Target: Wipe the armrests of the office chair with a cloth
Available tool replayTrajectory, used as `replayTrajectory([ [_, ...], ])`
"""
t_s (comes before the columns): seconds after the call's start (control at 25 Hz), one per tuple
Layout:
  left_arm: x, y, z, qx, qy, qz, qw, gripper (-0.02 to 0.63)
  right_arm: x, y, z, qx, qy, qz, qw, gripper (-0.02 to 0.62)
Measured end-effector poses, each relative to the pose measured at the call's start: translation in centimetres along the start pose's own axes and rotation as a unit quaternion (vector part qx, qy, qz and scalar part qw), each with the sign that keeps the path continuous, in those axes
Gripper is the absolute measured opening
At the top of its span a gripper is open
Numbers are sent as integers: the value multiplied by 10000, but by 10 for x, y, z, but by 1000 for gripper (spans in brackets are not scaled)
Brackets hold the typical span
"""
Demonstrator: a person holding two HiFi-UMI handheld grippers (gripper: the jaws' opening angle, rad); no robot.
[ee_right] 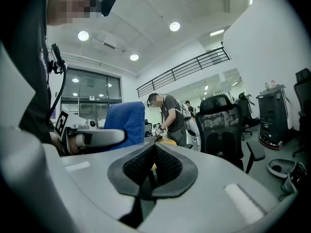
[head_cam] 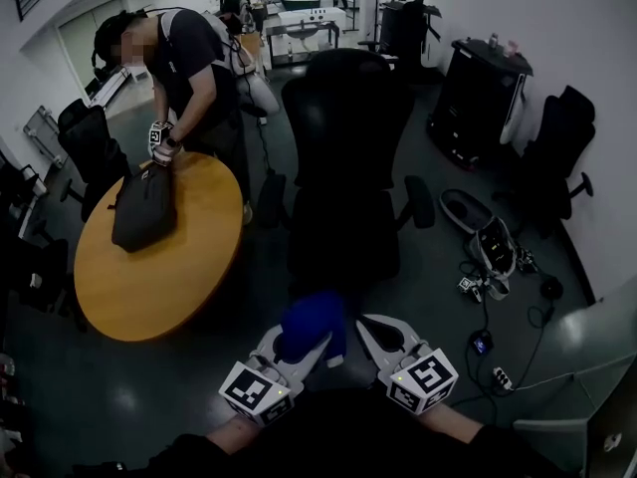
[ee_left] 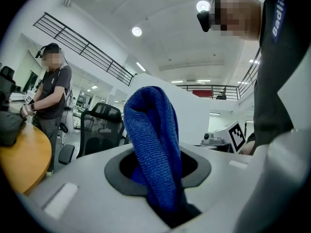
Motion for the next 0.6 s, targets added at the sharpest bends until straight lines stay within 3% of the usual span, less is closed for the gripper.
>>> replayTrajectory([
  [0.16,2,14,8,-294,-51,42,9995,138,14,4,-8,-2,45,189,9998,5],
  [0.6,39,15,67,-523,-131,84,9985,138,70,0,-43,168,-53,375,9991,5],
])
Point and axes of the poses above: the fingertips, and each gripper's own axes: z forward along the fingers, x to its right, y out of its underside, the point moved 5 cm from there along -z, backward along the fingers, and after that the axes turned 1 degree about y, right-handed, at the moved point
